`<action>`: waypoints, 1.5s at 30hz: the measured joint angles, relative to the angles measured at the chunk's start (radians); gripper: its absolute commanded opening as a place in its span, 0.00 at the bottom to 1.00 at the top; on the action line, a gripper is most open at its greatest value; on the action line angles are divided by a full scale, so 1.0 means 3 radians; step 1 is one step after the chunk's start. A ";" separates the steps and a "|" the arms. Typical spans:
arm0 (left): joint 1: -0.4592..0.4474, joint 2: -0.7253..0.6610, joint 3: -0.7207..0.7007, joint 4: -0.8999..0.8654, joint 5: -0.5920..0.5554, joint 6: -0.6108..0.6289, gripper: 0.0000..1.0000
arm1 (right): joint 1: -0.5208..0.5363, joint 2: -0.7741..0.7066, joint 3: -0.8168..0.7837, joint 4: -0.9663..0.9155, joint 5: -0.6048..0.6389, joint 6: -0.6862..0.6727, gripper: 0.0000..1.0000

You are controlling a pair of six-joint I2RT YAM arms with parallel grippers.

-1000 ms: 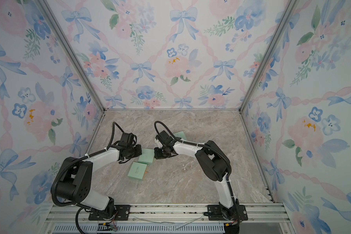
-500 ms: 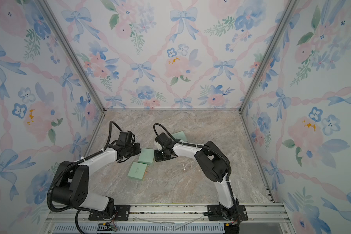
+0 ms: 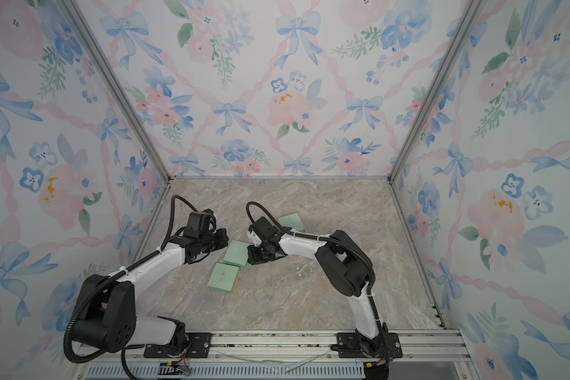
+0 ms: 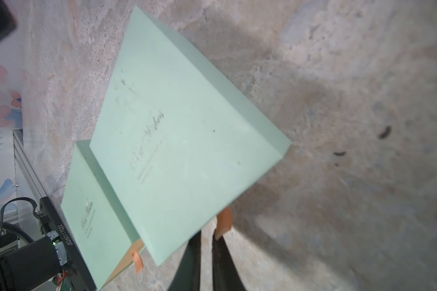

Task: Take out the earrings from the drawer-style jewelry box
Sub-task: Close the drawer of the jewelry box, then move the jewelry box to the center of the board.

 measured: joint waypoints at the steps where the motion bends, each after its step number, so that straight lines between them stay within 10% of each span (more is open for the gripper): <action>1: 0.0000 0.0000 -0.0003 0.0001 0.0017 -0.0001 0.00 | -0.0005 0.0000 -0.0010 0.0019 -0.0014 0.0003 0.13; 17: -0.0107 0.0008 -0.0006 0.0137 0.0146 -0.0088 0.00 | -0.0271 -0.0314 -0.0434 0.0193 -0.0196 0.0055 0.13; 30: -0.0378 0.0263 -0.0006 0.0450 0.0292 -0.0191 0.00 | -0.1420 -0.0835 -0.0456 0.0123 0.0172 0.0075 0.16; 45: -0.0529 0.0434 -0.0006 0.0638 0.0374 -0.0252 0.00 | -0.1747 -0.0192 -0.0071 0.0252 0.0192 0.0292 0.40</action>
